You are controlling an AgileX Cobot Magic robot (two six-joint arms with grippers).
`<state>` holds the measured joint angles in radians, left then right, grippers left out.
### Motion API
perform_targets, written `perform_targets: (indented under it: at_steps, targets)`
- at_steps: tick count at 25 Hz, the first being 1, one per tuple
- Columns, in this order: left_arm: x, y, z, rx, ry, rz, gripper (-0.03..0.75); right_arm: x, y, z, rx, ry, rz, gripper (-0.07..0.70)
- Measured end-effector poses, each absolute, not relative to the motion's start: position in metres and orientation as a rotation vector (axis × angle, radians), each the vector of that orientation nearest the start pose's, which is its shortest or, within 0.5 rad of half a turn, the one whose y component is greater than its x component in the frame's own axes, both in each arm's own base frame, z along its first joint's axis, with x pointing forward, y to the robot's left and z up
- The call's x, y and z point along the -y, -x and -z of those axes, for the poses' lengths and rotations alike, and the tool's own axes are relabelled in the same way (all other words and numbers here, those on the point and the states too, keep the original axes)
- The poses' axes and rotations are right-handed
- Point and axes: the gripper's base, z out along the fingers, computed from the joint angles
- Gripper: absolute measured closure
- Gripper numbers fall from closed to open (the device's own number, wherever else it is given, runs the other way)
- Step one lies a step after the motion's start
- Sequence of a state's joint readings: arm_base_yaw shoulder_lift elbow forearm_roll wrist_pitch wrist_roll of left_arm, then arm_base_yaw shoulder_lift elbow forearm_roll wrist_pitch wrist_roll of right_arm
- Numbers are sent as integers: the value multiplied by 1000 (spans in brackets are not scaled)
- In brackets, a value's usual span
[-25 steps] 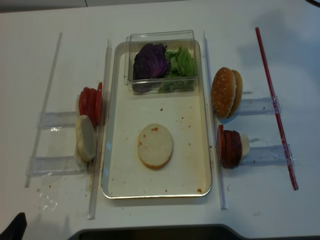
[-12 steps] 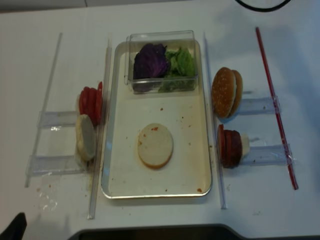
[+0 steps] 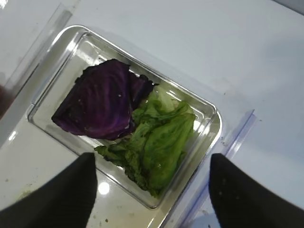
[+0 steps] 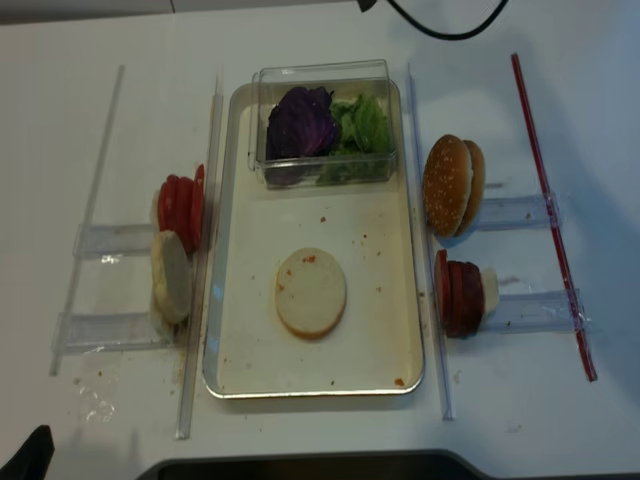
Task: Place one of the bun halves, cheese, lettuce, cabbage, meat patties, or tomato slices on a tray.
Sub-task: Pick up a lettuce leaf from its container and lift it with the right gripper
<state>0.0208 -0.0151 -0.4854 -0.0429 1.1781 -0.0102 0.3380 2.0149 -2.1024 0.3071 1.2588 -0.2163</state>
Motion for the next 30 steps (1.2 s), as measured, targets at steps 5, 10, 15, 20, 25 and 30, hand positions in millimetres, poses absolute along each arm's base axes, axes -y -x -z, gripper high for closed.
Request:
perform_targets:
  at_steps: [5,10,15,20,25,30]
  targets:
    - [4,11,-264,-2160,28,46,295,-177,-417,-331,-2544,796,-469,118]
    - [4,11,-264,-2160,28,46,295,-179,-421,-321,-2498,953,-438,118]
    - [4,11,-264,-2160,28,46,295,-179,-421,-321,-2406,1126,-397,118]
    - [4,11,-264,-2160,28,46,295,-184,-419,-322,-2331,1237,-391,118]
    - [4,11,-264,-2160,28,46,295,-194,-423,-305,-2354,1262,-415,127]
    - [4,11,-264,-2160,29,47,295,-205,-426,-286,-2340,1355,-414,132]
